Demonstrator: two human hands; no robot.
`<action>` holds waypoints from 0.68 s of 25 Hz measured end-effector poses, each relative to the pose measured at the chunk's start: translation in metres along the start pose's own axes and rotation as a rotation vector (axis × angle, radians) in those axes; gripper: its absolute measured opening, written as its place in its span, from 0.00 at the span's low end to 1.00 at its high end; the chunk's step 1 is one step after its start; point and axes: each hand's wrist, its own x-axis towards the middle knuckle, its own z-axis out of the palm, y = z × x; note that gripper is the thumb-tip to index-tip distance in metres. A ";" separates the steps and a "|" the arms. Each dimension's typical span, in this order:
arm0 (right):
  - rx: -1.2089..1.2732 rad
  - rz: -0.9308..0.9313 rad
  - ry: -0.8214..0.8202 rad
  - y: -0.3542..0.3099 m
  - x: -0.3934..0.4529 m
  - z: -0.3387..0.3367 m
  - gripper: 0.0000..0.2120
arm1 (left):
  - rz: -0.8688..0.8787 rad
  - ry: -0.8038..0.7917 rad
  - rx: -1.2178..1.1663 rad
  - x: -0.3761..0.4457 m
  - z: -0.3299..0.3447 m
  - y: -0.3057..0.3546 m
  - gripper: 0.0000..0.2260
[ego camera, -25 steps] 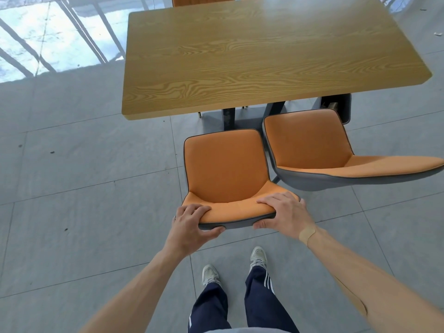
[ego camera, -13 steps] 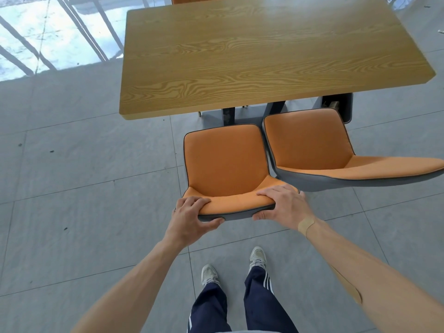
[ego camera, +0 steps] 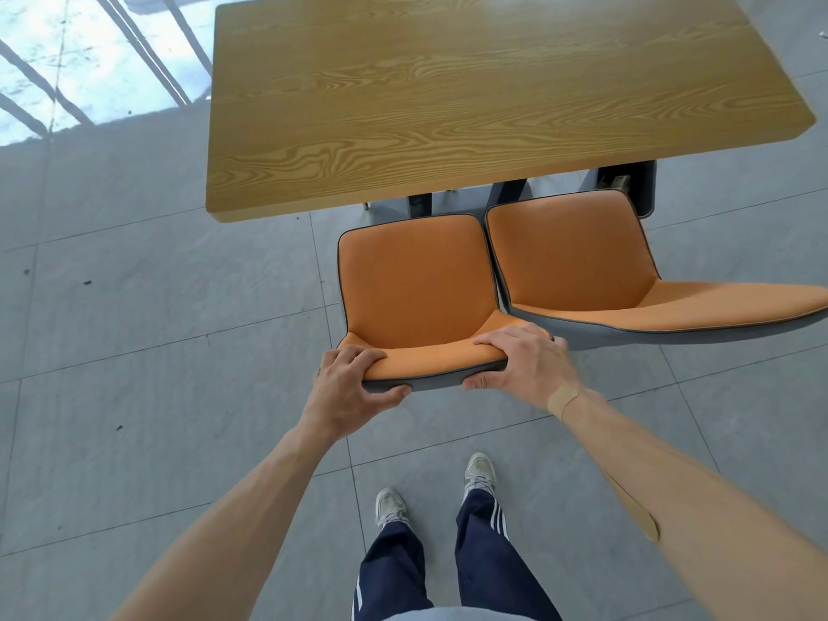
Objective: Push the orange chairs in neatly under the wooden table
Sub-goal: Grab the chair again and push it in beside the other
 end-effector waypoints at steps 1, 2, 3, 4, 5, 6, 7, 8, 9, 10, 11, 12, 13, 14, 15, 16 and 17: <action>-0.003 -0.002 -0.001 0.001 0.000 -0.001 0.45 | -0.001 0.007 -0.002 -0.001 0.001 0.001 0.34; -0.008 -0.003 -0.008 0.001 -0.001 -0.002 0.45 | -0.003 0.008 0.000 -0.001 0.001 0.002 0.34; -0.013 0.000 -0.016 0.001 -0.001 -0.003 0.45 | -0.005 0.005 0.008 -0.001 0.002 0.003 0.34; -0.014 0.002 -0.021 0.003 -0.002 -0.005 0.45 | -0.010 0.001 0.009 -0.001 0.004 0.005 0.34; -0.011 0.000 -0.022 0.005 -0.003 -0.006 0.45 | -0.016 0.000 0.005 -0.003 0.006 0.007 0.34; -0.007 -0.005 -0.021 0.007 -0.005 -0.008 0.46 | -0.019 0.003 0.002 -0.004 0.007 0.010 0.34; -0.004 -0.010 -0.023 0.009 -0.006 -0.009 0.46 | -0.021 0.009 0.000 -0.005 0.009 0.013 0.34; -0.004 -0.011 -0.026 0.011 -0.007 -0.011 0.46 | -0.023 0.015 0.001 -0.006 0.011 0.015 0.34; -0.003 -0.011 -0.028 0.013 -0.008 -0.012 0.46 | -0.024 0.018 0.003 -0.007 0.013 0.017 0.34; -0.002 -0.010 -0.029 0.015 -0.009 -0.012 0.45 | -0.025 0.016 0.007 -0.008 0.015 0.019 0.35; -0.001 -0.011 -0.029 0.015 -0.009 -0.012 0.45 | -0.026 0.013 0.010 -0.008 0.015 0.019 0.35; -0.001 -0.011 -0.032 0.015 -0.009 -0.012 0.45 | -0.029 0.011 0.013 -0.008 0.015 0.020 0.35; -0.001 -0.013 -0.035 0.015 -0.008 -0.012 0.45 | -0.035 0.010 0.014 -0.008 0.014 0.020 0.35; 0.000 -0.015 -0.038 0.015 -0.008 -0.012 0.46 | -0.040 0.012 0.016 -0.009 0.014 0.020 0.35; 0.001 -0.015 -0.040 0.016 -0.008 -0.011 0.46 | -0.041 0.012 0.018 -0.009 0.015 0.020 0.35; 0.001 -0.014 -0.043 0.017 -0.009 -0.012 0.46 | -0.042 0.010 0.019 -0.009 0.016 0.021 0.35; 0.002 -0.012 -0.047 0.017 -0.009 -0.012 0.45 | -0.043 0.009 0.019 -0.008 0.016 0.022 0.35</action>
